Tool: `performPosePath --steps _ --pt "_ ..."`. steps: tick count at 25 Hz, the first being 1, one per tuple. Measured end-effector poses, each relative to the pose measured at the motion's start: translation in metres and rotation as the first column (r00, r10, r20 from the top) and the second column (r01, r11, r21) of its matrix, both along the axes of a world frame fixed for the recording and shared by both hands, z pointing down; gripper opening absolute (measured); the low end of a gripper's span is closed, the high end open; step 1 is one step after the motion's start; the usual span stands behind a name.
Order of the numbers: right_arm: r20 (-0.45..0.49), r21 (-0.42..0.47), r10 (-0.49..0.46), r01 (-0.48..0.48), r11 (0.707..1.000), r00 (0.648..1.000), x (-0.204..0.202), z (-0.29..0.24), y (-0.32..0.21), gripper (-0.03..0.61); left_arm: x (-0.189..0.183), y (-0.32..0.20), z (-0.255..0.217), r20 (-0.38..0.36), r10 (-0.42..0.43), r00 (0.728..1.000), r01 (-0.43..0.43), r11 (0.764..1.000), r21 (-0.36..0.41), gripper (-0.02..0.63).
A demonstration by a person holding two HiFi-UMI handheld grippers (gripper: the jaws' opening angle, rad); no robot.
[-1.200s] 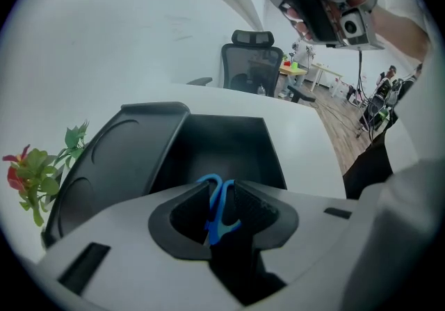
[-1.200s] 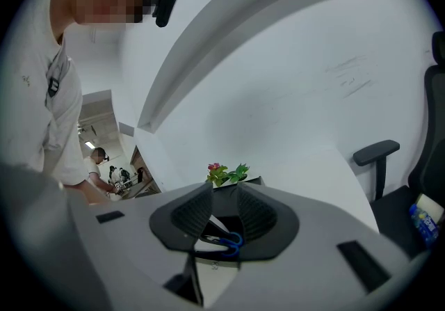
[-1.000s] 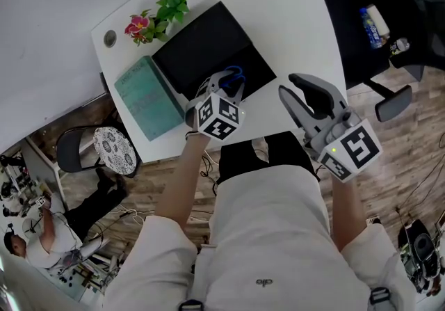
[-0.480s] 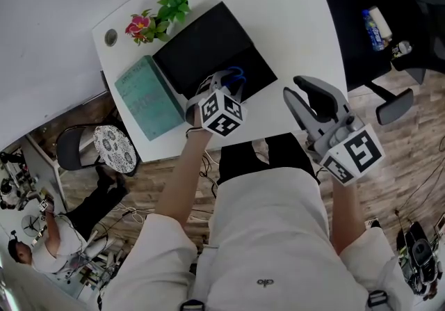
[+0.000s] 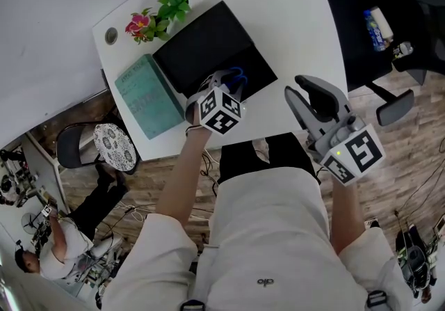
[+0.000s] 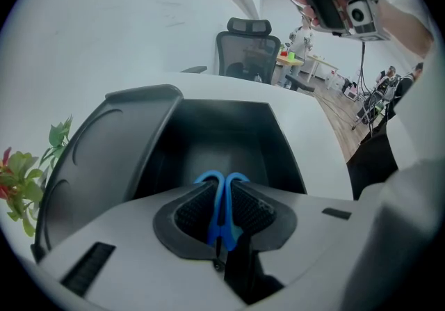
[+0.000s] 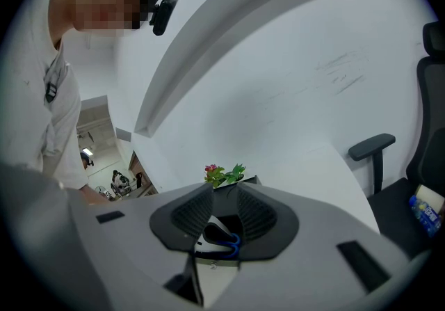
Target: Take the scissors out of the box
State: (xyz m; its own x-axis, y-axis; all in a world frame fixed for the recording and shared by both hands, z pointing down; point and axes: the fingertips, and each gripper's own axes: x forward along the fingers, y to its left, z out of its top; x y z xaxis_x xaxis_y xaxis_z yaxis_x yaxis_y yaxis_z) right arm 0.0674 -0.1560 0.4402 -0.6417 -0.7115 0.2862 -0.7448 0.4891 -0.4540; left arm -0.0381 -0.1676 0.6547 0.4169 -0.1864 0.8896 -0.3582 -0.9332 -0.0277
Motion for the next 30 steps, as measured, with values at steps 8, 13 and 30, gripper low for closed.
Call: performPosePath --steps 8,13,30 --pt "0.006 0.004 0.001 -0.001 1.000 1.000 0.001 0.000 0.001 0.110 0.001 0.002 0.001 0.010 0.018 1.000 -0.019 0.998 0.056 0.083" --pt "0.000 0.019 0.005 -0.005 1.000 1.000 0.005 -0.006 0.002 0.110 -0.001 0.003 0.002 0.045 0.047 0.998 -0.049 0.998 0.042 0.081" --pt "0.004 0.097 -0.026 0.025 0.995 1.000 0.022 -0.034 0.018 0.110 0.008 0.007 -0.051 0.043 -0.002 0.999 -0.005 0.986 0.164 0.080"
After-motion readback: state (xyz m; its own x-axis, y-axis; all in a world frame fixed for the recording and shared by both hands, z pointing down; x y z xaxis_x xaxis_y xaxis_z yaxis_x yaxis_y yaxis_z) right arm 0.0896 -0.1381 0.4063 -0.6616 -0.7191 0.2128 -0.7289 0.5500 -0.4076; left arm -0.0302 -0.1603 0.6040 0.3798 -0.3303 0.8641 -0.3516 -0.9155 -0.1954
